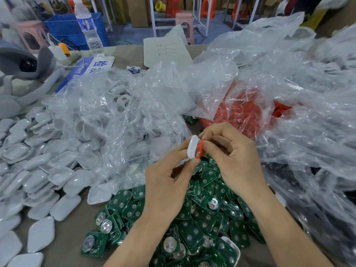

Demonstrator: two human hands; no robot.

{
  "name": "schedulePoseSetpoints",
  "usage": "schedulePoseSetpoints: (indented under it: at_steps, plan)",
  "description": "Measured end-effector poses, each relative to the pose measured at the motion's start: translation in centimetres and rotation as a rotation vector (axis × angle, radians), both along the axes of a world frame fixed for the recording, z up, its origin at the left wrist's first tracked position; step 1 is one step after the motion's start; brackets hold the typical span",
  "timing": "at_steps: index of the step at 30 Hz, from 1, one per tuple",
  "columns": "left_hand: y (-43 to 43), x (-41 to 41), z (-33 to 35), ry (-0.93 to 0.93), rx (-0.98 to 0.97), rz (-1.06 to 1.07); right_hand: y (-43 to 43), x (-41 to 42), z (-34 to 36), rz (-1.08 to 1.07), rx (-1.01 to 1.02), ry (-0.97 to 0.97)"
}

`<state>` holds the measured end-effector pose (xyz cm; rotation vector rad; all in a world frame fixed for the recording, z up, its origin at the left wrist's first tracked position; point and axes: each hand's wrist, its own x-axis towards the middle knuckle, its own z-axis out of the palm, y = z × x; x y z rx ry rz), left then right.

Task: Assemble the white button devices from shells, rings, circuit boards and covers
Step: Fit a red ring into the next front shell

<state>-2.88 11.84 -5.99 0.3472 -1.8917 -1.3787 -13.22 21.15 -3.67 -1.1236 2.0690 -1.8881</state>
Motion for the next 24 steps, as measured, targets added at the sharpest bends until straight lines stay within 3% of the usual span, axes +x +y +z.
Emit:
schedulePoseSetpoints:
  at_steps: [9,24]
  plan:
    - [-0.02,0.12,-0.53,-0.047,-0.048,0.024,-0.13,0.21,-0.09,-0.042,0.014,0.022]
    - [0.64,0.26,-0.05,-0.049,0.056,0.034,-0.23,0.41,-0.38,-0.092,0.062,0.133]
